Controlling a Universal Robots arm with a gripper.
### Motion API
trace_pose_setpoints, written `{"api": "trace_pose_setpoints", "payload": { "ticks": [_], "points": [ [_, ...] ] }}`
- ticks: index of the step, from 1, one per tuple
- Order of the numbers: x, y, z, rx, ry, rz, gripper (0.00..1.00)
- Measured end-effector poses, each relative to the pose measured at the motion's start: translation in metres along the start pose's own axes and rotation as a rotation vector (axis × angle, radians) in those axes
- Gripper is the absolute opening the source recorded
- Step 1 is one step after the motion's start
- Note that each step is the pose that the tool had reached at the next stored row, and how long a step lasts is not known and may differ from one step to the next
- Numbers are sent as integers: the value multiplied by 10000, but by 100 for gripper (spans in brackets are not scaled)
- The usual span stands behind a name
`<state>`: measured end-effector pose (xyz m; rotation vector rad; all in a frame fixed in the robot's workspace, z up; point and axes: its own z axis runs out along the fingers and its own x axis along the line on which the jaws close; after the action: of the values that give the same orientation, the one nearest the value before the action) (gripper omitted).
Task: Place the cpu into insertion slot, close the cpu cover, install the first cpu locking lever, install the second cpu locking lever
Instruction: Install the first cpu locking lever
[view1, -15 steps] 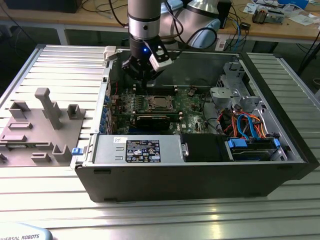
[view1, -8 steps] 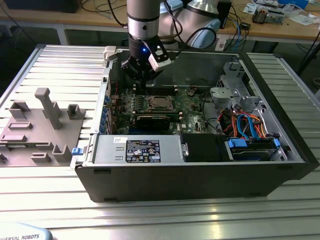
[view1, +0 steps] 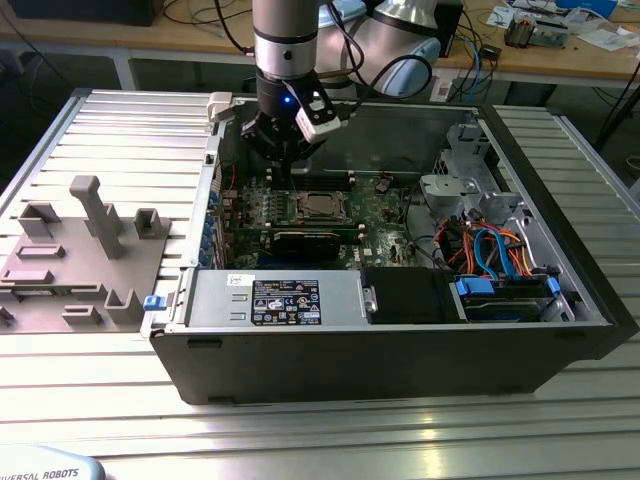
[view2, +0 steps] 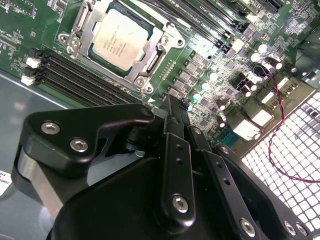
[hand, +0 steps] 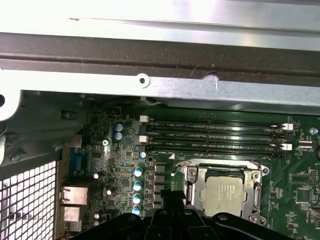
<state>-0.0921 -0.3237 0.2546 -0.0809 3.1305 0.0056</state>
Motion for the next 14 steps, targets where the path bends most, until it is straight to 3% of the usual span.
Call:
{"api": "trace_pose_setpoints", "payload": {
  "ticks": [14],
  "points": [
    [51, 3, 5, -22, -1, -1, 11]
  ]
}}
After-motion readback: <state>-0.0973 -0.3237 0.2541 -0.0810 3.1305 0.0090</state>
